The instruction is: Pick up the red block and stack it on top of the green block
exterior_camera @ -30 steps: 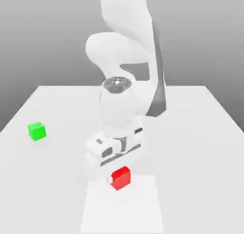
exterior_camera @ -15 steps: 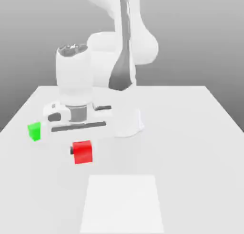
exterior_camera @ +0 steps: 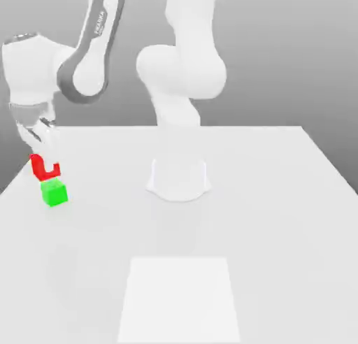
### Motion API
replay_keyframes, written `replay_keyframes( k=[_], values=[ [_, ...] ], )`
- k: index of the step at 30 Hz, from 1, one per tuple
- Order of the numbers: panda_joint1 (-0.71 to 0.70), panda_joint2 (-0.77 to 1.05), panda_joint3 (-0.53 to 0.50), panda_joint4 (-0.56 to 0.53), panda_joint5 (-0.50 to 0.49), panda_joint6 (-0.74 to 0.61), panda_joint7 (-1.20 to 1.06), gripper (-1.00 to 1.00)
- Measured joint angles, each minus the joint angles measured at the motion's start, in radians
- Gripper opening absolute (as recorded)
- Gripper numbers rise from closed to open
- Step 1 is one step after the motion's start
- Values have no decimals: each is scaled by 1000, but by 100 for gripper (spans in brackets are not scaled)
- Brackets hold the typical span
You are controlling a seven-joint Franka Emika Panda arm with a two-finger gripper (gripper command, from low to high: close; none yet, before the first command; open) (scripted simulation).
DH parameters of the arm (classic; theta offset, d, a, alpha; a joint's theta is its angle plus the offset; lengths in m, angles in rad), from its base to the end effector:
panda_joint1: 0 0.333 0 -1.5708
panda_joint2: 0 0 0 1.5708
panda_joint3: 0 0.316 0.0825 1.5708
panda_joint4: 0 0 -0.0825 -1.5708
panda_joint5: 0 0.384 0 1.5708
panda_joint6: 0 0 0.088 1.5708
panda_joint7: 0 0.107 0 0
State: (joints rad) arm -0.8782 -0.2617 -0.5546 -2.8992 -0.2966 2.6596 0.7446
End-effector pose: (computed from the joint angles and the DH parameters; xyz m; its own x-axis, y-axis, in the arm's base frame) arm 0.0723 -0.3347 0.2465 -0.3213 -0.9470 0.0017 -0.9470 0.3213 -0.0018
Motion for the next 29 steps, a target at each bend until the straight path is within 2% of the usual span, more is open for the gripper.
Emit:
replay_keyframes(
  k=[7,17,29],
  values=[
    [19,61,-45,1,70,61,-31,-100],
    [94,170,-82,1,219,157,-132,-100],
    [139,298,-67,6,433,258,-284,-100]
  ],
)
